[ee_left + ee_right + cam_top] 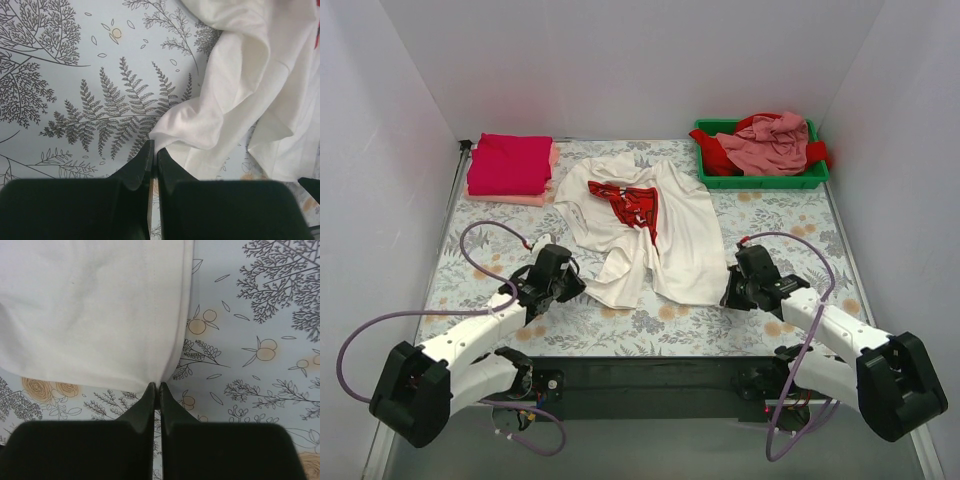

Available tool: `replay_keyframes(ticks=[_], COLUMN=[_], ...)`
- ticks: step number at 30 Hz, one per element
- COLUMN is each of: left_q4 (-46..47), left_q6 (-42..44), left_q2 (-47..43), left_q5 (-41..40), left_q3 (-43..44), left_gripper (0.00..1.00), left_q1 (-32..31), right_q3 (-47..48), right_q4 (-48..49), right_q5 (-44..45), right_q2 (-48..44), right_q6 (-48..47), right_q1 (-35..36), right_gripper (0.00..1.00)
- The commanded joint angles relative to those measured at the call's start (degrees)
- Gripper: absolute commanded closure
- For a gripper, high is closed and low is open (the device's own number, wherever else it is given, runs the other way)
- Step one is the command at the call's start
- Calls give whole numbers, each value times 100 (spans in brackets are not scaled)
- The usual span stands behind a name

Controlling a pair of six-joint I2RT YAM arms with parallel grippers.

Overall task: Fold and stack the t-shirts
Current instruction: Flatten the tshirt out

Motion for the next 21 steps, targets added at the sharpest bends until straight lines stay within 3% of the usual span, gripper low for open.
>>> replay_keyframes(ticks=[1,13,21], left_q4=[20,-77,-60], left_q6=[-92,-216,601], left_q2=[-325,-905,-853], left_q5=[97,-1124,-1607], left_q3=[241,2806,4732], left_gripper=[100,100,100], left_q1=[-13,-13,-13], right_q3=[471,3394,5392], right_q4=[-167,-36,-26], right_q5=[383,2466,2660], right_q2=[-449,-1241,-1056], right_q6=[-339,-1541,-2422], right_q1=[44,-52,-70], right_gripper=[99,99,99])
